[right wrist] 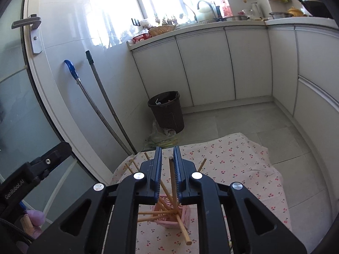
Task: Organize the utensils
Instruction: 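Release the right tool's chopstick into the holder and pull both tools back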
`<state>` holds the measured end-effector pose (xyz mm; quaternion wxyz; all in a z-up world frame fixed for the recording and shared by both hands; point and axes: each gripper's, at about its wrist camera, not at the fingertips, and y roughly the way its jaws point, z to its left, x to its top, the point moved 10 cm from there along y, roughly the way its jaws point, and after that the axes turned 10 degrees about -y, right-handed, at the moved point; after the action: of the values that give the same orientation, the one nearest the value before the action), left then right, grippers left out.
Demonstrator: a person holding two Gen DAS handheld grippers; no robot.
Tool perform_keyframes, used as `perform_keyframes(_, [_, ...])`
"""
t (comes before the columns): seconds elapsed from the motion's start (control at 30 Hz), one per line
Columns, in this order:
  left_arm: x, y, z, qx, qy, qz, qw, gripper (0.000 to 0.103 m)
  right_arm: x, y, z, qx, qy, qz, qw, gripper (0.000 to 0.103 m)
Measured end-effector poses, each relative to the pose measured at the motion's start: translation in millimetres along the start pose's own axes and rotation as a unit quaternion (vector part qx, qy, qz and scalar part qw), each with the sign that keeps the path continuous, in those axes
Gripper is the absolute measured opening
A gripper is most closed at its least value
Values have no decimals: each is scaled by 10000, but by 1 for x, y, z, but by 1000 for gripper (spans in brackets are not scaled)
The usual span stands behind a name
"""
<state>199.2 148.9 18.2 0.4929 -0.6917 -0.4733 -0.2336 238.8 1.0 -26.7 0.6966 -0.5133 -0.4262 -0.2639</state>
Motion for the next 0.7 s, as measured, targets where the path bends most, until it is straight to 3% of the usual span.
perform_keyframes(0.13, [-22,1,-15,59,378,211,9990,52,-7,-21,-6,-184,-156,56,9997,34])
perform_keyframes(0.27, [-41,-1,-20,204,583,348,9975,56,-19,-40,-21,-531,-272,113,9982,39])
perform_keyframes(0.43, [-70,-3,-19,368,783,527,9949,65,-39,-55,-37,-799,-375,248,9958,57])
perform_keyframes(0.6, [-99,-5,-14,452,907,759,9920,74,-72,-78,-77,-1007,5,368,9942,81])
perform_keyframes(0.7, [-111,-6,-11,437,952,906,9904,76,-98,-78,-112,-1142,237,693,9908,86])
